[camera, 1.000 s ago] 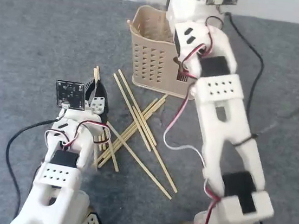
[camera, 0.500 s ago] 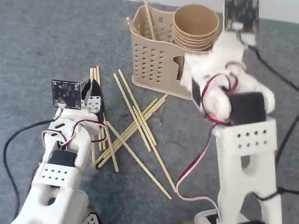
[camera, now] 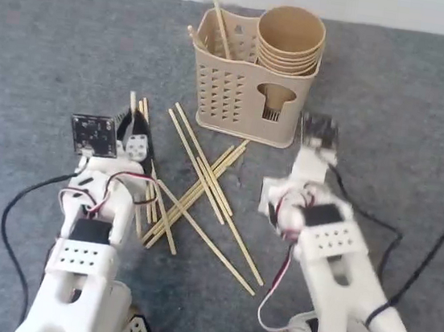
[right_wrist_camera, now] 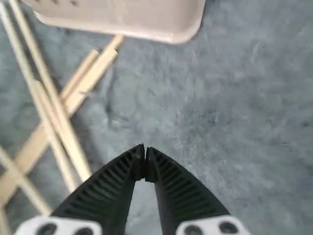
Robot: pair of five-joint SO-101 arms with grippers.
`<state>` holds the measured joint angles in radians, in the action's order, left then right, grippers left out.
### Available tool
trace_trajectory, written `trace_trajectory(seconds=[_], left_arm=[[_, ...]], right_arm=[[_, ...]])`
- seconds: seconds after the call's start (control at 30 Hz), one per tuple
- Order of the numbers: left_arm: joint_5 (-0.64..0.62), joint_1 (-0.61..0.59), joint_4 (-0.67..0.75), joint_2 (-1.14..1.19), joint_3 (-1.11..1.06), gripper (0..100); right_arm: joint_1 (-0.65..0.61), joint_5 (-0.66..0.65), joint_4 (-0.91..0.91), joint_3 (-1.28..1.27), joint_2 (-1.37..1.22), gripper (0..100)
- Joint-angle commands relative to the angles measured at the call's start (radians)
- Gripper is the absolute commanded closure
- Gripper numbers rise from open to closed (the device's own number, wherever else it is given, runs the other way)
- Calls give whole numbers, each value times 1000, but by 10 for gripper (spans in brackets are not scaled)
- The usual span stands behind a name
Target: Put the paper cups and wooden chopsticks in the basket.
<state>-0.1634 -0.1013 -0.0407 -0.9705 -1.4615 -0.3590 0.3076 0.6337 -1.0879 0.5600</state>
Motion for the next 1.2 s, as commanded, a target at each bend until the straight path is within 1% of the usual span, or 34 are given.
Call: trace_trajectory(seconds=[0.0, 0.23, 0.37, 0.57, 0.7, 1.03, 1.17], left_arm=[[3, 5, 32, -35, 139, 987], [3, 12, 29, -32, 387, 987], [3, 78, 28, -26, 550, 987], [3, 235, 28, 17, 805, 987], [3, 272, 26, 193, 1023, 987], [3, 273, 28, 845, 1673, 987], [3, 275, 28, 1022, 1833, 987]], right_arm=[[2, 5, -199, -98, 53, 990], [8, -106, -206, -106, 51, 990], [8, -107, -216, -106, 51, 987], [8, -107, -216, -107, 50, 987], [8, -107, -217, -115, 50, 987], [8, -114, -219, -115, 50, 987], [8, -164, -219, -115, 50, 987]])
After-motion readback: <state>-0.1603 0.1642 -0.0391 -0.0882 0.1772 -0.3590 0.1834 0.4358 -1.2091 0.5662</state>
